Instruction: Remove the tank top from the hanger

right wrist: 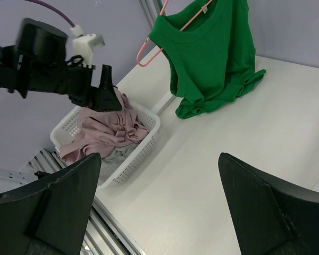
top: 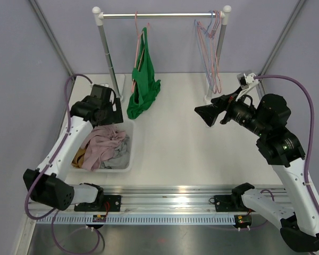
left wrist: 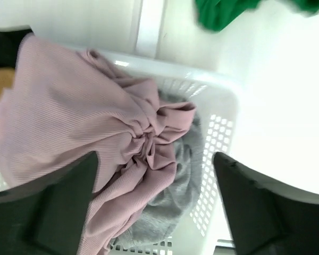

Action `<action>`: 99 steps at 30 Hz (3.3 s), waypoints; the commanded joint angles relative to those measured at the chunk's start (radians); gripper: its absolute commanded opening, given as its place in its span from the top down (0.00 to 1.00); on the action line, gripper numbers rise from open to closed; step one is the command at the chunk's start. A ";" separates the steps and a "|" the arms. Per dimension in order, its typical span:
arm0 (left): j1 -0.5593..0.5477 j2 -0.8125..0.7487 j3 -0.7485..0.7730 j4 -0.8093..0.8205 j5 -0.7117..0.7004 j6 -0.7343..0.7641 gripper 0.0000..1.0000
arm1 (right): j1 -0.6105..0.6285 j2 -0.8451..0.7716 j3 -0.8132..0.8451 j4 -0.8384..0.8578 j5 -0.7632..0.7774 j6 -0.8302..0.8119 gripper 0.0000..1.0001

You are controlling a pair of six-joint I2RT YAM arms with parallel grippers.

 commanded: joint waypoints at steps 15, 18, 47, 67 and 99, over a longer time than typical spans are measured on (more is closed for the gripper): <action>-0.098 -0.384 0.043 0.224 0.259 0.025 0.01 | 0.004 0.085 -0.029 0.231 -0.086 0.201 0.01; -0.104 -0.449 0.024 0.224 0.242 0.019 0.01 | 0.004 0.168 -0.003 0.296 -0.086 0.241 0.00; -0.103 -0.848 -0.439 0.364 0.128 0.070 0.01 | 0.331 1.389 1.356 0.036 0.628 -0.039 0.14; -0.103 -0.816 -0.439 0.359 0.183 0.084 0.01 | 0.329 1.387 1.306 0.108 0.786 -0.193 0.67; -0.103 -0.794 -0.437 0.351 0.193 0.085 0.01 | 0.309 1.243 1.287 0.188 0.752 -0.245 1.00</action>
